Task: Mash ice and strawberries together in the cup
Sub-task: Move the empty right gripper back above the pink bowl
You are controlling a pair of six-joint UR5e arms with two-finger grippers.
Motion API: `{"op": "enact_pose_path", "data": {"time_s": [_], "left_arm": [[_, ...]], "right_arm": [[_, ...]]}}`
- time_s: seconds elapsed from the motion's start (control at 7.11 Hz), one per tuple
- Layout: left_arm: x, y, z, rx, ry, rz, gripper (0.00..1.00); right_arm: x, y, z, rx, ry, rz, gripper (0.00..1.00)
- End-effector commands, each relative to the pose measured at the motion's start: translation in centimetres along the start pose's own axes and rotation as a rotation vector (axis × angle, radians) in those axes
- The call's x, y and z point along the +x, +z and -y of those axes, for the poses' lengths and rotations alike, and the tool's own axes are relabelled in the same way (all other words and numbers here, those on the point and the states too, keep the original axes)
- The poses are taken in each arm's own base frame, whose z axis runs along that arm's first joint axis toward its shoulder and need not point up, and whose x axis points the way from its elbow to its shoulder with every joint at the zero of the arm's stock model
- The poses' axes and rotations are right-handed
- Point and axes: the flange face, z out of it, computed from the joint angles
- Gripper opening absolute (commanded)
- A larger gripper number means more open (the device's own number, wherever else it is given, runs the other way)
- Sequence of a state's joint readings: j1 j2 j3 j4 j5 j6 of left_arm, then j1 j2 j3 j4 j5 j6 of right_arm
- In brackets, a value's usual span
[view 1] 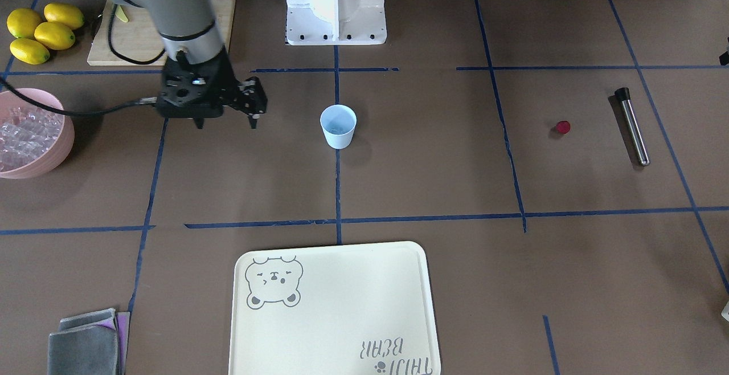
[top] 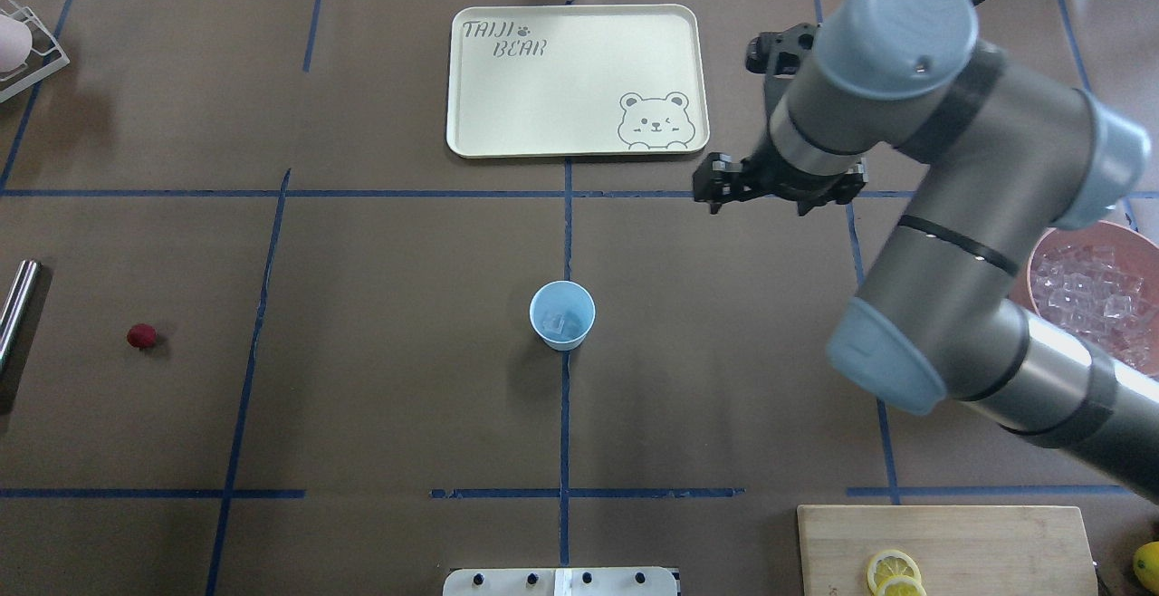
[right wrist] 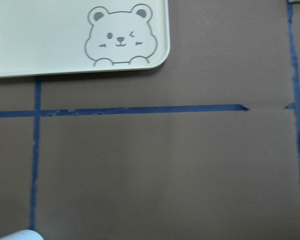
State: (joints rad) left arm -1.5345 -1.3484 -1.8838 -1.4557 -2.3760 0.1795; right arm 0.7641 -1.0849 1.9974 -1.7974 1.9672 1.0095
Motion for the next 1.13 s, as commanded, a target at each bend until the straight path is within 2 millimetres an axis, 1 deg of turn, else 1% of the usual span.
{"op": "enact_pose_path", "data": {"time_s": [0.0, 0.14, 0.28, 0.56, 0.7, 0.84, 0.99], "left_arm": [[0.0, 0.0, 0.0, 0.0, 0.0, 0.0, 1.0], [0.0, 0.1, -0.1, -0.001, -0.001, 0.0, 1.0], [0.0, 0.0, -0.1, 0.001, -0.001, 0.0, 1.0], [0.0, -0.1, -0.1, 0.002, 0.002, 0.0, 1.0], [0.0, -0.1, -0.1, 0.002, 0.002, 0.0, 1.0], [0.0, -0.1, -0.1, 0.002, 0.0, 0.0, 1.0], [0.1, -0.1, -0.1, 0.002, 0.002, -0.001, 1.0]], "right_arm": [[14.4, -1.2, 0.2, -0.025, -0.06, -0.026, 1.0], [21.1, -0.9, -0.2, -0.032, -0.077, -0.007, 0.99], [26.5, -0.3, -1.4, -0.024, -0.068, -0.01, 1.0], [32.7, 2.5, -4.3, -0.017, -0.069, -0.017, 0.99], [35.0, 4.4, -4.9, -0.002, -0.085, -0.006, 0.99], [38.1, 7.0, -5.8, 0.01, -0.128, -0.003, 0.97], [40.4, 8.9, -6.4, 0.019, -0.147, -0.006, 0.92]]}}
